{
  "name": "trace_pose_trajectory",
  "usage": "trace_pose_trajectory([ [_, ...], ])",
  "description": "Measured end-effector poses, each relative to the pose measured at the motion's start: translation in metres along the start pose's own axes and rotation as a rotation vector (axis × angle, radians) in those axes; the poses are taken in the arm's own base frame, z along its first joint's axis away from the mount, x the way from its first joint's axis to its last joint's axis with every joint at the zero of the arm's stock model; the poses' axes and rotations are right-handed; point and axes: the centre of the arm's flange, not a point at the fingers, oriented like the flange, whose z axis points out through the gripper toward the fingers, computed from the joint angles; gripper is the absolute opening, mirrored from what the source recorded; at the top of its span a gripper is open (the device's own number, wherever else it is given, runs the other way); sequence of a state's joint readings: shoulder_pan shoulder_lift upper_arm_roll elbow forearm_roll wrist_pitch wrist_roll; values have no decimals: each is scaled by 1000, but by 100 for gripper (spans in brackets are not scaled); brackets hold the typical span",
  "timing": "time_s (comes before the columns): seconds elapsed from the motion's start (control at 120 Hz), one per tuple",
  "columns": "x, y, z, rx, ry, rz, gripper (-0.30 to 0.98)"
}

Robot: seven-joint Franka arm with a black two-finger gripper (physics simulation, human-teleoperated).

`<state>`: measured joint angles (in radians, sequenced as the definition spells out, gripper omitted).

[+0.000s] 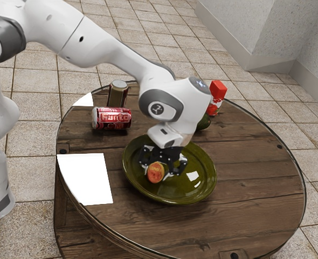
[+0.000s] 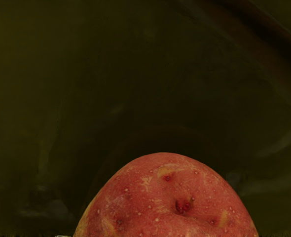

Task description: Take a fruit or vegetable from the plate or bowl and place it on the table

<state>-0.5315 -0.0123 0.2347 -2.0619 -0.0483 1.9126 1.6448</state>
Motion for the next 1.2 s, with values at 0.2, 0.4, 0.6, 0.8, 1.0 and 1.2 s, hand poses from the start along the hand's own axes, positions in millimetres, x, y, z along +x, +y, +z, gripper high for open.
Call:
trace_pose_trajectory([
  [0.2, -3, -2, -5, 22, 7, -10, 14],
  [0.4, -10, -3, -47, 93, 9, -15, 18],
  [0.6, -70, -12, -154, 237, -14, -114, 18],
  [0.8, -170, -70, -181, 240, 4, -233, 18],
  [1.0, -171, -123, -151, 192, 99, -152, 17],
  [1.2, -172, -162, -141, 345, 133, -123, 17],
])
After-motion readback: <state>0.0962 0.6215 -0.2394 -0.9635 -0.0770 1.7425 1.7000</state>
